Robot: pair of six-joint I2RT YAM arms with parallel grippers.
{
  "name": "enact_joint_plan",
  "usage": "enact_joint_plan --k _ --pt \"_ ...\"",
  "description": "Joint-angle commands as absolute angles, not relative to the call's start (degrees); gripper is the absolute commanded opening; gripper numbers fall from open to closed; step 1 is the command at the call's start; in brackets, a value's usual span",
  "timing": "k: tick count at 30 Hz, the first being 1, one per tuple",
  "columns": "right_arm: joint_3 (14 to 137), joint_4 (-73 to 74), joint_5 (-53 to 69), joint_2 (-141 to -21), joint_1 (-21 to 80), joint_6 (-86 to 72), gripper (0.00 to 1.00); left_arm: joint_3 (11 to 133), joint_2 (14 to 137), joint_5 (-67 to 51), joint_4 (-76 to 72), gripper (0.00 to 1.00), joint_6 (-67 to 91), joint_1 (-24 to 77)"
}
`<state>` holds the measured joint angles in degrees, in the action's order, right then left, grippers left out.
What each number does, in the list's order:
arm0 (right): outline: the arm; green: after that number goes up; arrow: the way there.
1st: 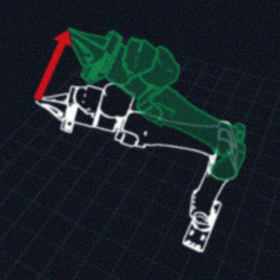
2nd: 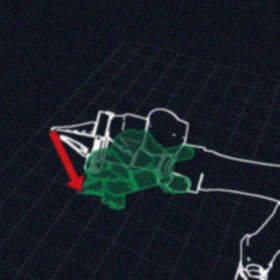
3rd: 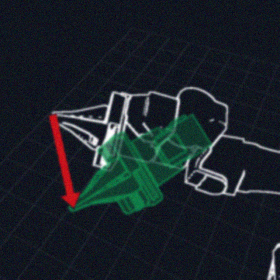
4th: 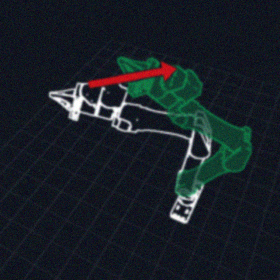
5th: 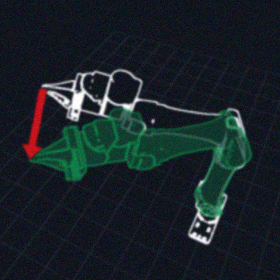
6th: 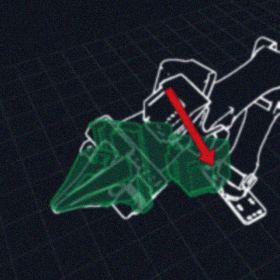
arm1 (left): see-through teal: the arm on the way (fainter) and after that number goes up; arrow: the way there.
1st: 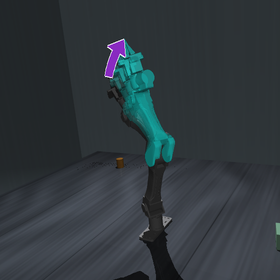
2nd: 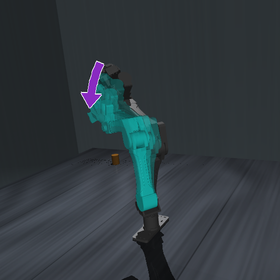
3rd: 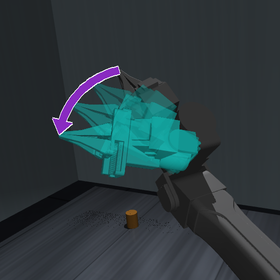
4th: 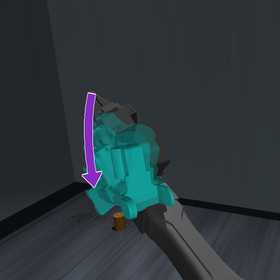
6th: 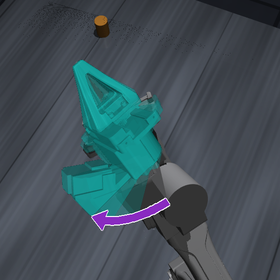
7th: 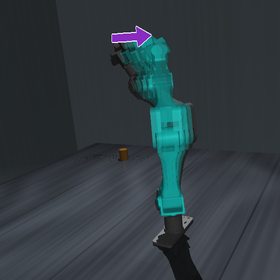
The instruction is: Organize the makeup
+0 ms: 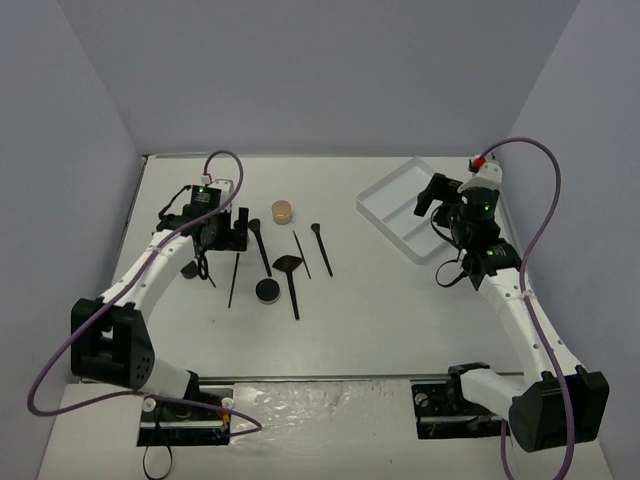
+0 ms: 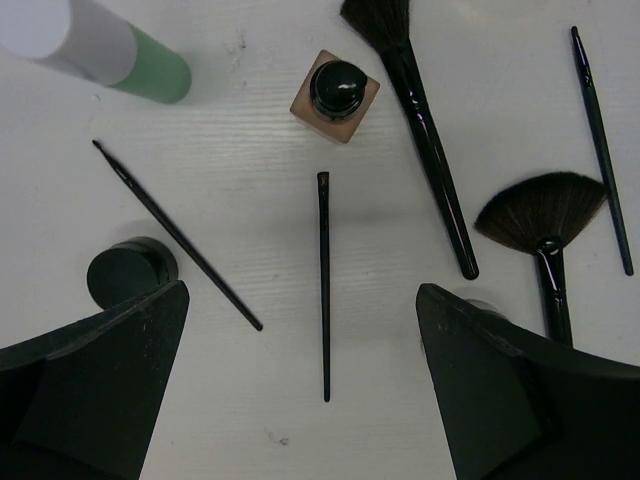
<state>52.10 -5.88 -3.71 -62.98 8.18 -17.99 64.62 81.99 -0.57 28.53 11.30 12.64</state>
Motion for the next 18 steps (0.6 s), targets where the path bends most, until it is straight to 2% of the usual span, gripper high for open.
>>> enact_joint_plan --k 1,10,14,18 --pt "50.53 -7.95 4.6 -59.53 8.79 -16.12 0.97 71.2 88.34 -2.98 20.05 0.97 4.76 12.52" --pt "48.43 -7.65 9.39 -56.34 9.23 -14.33 0.97 77.5 99.93 -7.82 16.7 0.94 0.18 10.9" --pt "47.76 -7.32 9.58 -55.34 9.4 -14.0 0.97 80.05 102.98 -9.16 17.07 0.76 0.18 10.81" --pt "47.3 -7.17 9.28 -54.68 9.4 -13.75 0.97 80.1 103.51 -10.18 17.53 0.5 0.18 10.85"
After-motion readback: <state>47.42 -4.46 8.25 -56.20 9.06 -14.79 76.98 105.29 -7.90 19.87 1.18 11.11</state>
